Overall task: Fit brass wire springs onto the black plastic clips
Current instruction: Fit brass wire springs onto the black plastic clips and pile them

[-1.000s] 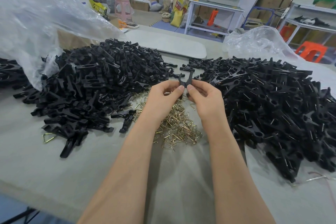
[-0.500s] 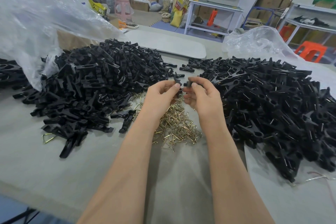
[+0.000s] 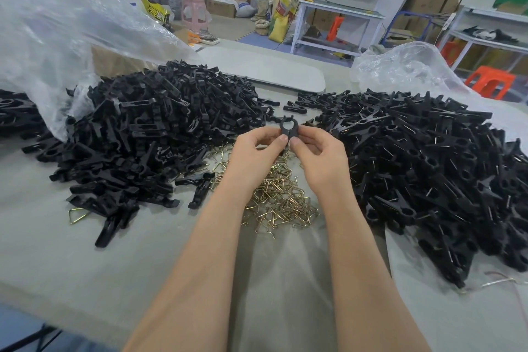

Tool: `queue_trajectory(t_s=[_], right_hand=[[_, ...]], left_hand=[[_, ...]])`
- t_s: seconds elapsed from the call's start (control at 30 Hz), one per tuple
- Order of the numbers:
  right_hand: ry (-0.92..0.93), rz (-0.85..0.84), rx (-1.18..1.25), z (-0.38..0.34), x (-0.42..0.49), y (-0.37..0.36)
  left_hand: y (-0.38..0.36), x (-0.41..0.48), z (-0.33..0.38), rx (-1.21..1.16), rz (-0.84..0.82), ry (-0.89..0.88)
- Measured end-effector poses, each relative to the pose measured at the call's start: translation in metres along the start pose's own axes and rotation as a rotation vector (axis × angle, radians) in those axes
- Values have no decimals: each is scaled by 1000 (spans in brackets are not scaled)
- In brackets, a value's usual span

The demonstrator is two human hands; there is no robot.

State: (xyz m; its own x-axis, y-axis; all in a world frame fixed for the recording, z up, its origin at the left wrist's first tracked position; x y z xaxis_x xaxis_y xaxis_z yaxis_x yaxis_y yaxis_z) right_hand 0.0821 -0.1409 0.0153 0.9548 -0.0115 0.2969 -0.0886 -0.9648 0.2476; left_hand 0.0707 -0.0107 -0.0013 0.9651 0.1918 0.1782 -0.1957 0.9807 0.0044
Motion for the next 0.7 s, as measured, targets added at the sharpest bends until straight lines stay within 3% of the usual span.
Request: queue_trajectory(t_s=[0.2,0.37,0.7], right_hand=[[5,10,-69,-1,-1,-1],[1,12,-70,0,0,-3],[-174,-120,575,3,-3,-8]], left_hand=[[0,-2,6,75,-4,-44],[1,-2,5,3,-2,-23],[-13,-5,1,-434,-210,139]])
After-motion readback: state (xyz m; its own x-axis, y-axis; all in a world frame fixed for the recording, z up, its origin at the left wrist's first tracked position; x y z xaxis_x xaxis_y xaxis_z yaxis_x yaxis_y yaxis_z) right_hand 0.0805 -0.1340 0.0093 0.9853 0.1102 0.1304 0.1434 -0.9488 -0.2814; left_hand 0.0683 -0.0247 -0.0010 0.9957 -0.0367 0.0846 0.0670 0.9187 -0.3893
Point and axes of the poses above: each hand's wrist, its own x-axis towards the middle knuckle, its own y-axis out of the back of the hand, z = x × y, the point moved 7 cm from there along x, towards the middle knuckle
